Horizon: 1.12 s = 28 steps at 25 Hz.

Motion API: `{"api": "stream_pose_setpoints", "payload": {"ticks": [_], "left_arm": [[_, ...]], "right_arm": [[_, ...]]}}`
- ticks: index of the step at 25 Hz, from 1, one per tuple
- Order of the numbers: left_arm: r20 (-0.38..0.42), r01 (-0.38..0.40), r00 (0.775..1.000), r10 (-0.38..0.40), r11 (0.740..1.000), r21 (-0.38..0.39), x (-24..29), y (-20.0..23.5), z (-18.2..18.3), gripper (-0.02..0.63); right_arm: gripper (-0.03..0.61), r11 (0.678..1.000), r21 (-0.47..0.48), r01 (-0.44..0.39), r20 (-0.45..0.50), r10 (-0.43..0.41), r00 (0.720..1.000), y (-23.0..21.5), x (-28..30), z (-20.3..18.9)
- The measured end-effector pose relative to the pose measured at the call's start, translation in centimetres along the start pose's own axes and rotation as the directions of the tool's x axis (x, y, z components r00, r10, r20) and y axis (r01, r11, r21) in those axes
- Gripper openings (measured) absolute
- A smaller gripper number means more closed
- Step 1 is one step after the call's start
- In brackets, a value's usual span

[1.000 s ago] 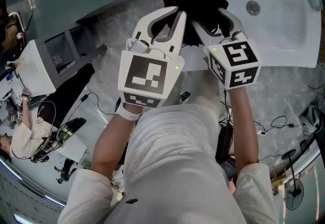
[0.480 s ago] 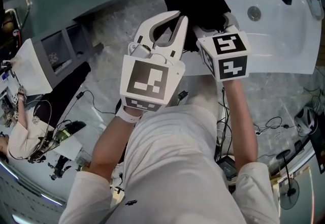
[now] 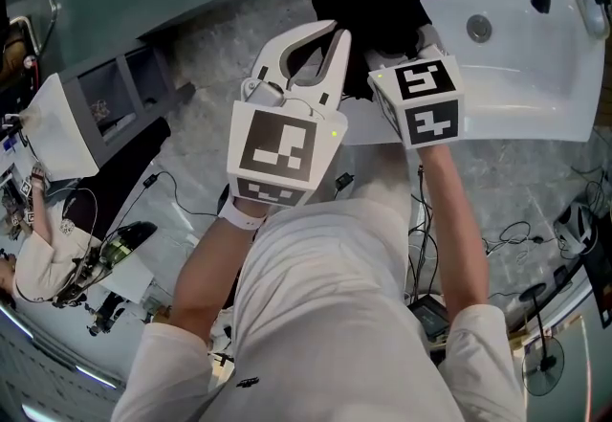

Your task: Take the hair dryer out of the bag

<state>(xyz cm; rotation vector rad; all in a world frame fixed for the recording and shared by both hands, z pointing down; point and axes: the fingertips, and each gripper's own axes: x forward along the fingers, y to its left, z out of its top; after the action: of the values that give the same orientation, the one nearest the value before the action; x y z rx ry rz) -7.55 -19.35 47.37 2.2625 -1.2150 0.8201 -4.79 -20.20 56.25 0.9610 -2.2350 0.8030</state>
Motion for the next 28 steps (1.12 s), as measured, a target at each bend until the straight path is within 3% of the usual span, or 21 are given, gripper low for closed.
{"api": "stream_pose_setpoints", "payload": {"ticks": [11,23,28], "left_arm": [[0.028,-0.016,0.999,0.015,1.000,0.027,-0.4,-0.6,0.7,0.018],[0.043,-0.023,0.999,0.020,0.997,0.068,-1.1,-1.4,1.6,0.018],[0.040,-0.040,0.999,0.037,0.995,0.088,-1.4,-1.1,2.0,0.018]], "right_arm": [[0.210,0.997,0.064,-0.035,0.017,0.034,0.999,0.5,-3.3,-0.1],[0.210,0.999,0.035,-0.012,-0.016,0.013,1.000,1.5,-7.5,-2.3],[0.210,0.999,-0.002,-0.047,-0.035,0.047,0.998,2.4,-9.3,-3.5]]}}
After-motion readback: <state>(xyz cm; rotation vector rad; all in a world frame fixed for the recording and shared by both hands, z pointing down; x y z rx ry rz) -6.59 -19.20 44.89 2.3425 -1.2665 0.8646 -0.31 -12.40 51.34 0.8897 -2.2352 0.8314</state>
